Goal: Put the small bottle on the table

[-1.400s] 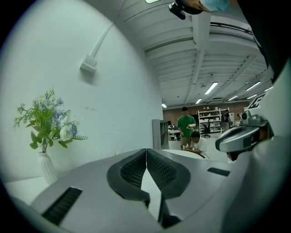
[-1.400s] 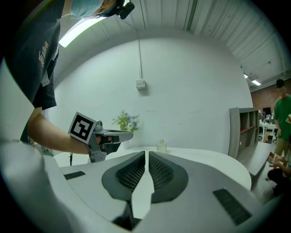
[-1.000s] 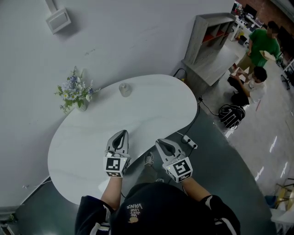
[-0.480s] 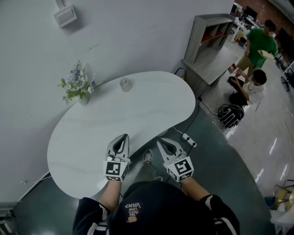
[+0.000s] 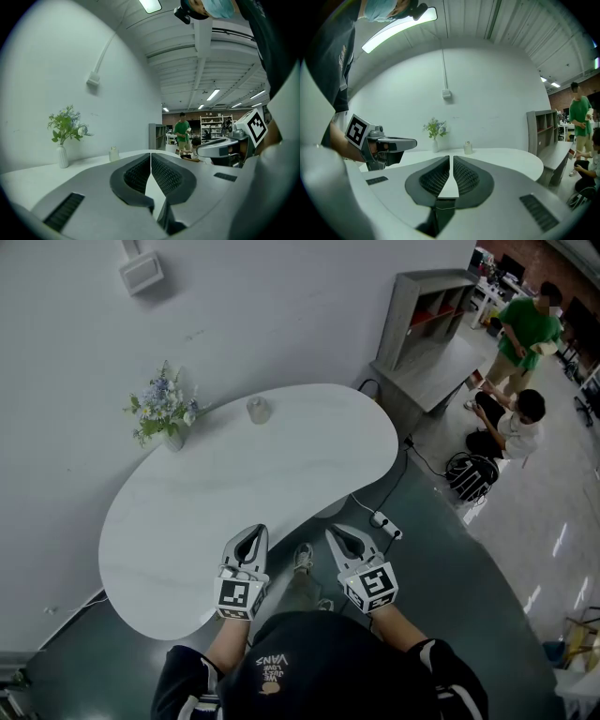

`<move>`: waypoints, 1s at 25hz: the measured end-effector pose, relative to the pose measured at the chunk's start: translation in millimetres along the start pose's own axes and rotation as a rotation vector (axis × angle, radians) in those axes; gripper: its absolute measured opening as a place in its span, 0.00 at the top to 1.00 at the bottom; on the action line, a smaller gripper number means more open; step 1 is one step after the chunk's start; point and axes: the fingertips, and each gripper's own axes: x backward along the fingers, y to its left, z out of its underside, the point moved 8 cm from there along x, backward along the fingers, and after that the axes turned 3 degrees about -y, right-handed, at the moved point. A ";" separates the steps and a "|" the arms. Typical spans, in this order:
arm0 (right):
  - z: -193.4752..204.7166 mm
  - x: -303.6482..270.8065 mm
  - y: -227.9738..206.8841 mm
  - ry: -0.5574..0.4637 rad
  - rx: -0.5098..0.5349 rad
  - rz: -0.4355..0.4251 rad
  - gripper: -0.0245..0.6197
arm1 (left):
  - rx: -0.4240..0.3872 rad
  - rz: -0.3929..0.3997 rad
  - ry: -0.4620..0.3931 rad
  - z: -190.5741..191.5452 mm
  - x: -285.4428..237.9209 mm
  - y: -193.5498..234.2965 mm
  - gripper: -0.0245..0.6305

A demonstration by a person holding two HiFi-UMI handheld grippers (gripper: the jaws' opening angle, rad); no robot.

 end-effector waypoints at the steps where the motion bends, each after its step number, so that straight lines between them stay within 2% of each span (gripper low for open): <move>1: 0.6 1.7 1.0 0.001 -0.001 0.002 0.87 | 0.002 0.010 0.004 0.8 2.2 -1.9 0.93; 13: 9.7 19.6 7.9 0.003 -0.008 0.015 0.87 | 0.024 0.062 0.022 10.6 23.0 -32.4 0.93; 25: 6.9 31.3 4.3 -0.019 -0.013 0.031 0.88 | 0.006 0.060 0.003 1.8 26.7 -40.0 0.93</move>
